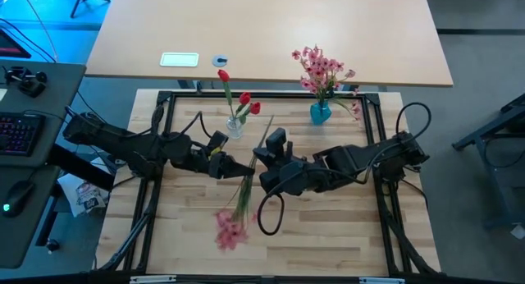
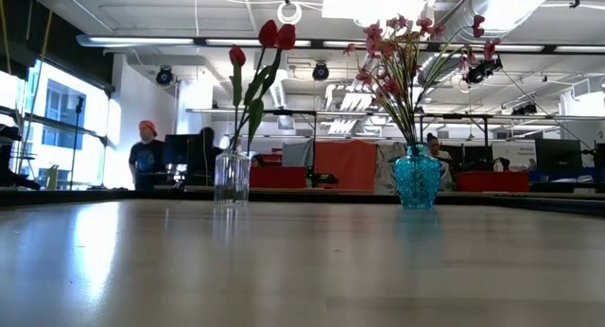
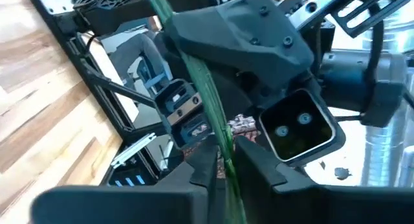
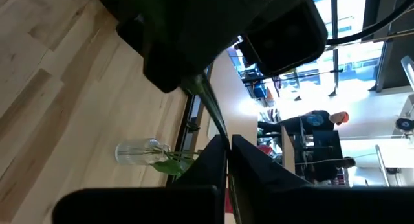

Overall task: Sort flowers into vase by color
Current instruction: Put the pink flowers into the blue vase

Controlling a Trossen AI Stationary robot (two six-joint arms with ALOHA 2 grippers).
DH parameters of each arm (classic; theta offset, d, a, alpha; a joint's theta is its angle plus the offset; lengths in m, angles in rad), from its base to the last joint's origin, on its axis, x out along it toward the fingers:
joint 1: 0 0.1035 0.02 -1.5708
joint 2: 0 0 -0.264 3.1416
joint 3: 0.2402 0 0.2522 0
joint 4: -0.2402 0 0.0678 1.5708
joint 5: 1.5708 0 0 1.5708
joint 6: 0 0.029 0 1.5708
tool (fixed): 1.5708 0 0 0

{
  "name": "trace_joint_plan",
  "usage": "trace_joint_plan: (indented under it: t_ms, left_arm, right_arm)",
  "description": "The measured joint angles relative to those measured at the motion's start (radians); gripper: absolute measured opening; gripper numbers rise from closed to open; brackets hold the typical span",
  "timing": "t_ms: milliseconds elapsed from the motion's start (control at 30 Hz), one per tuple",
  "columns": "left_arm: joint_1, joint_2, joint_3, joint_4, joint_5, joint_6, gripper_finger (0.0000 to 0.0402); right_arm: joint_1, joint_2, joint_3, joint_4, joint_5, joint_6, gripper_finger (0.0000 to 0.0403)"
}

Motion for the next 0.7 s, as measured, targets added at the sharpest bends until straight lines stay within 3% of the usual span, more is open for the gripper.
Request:
trace_joint_plan:
  t_ms: [267,467,700]
  left_arm:
    - [0.022,-0.027,-0.001,-0.015,0.051,0.045,0.0105]
    - [0.112,-0.151,-0.004,-0.033,0.086,0.173,0.013]
    - [0.159,-0.32,-0.003,-0.237,-0.02,0.405,0.0136]
  right_arm:
    - [0.023,-0.002,0.0,0.001,0.025,-0.001,0.0003]
    - [0.024,-0.043,0.0,-0.033,0.055,0.136,0.0001]
    - [0.033,-0.127,0.001,-0.1,0.139,0.299,0.0001]
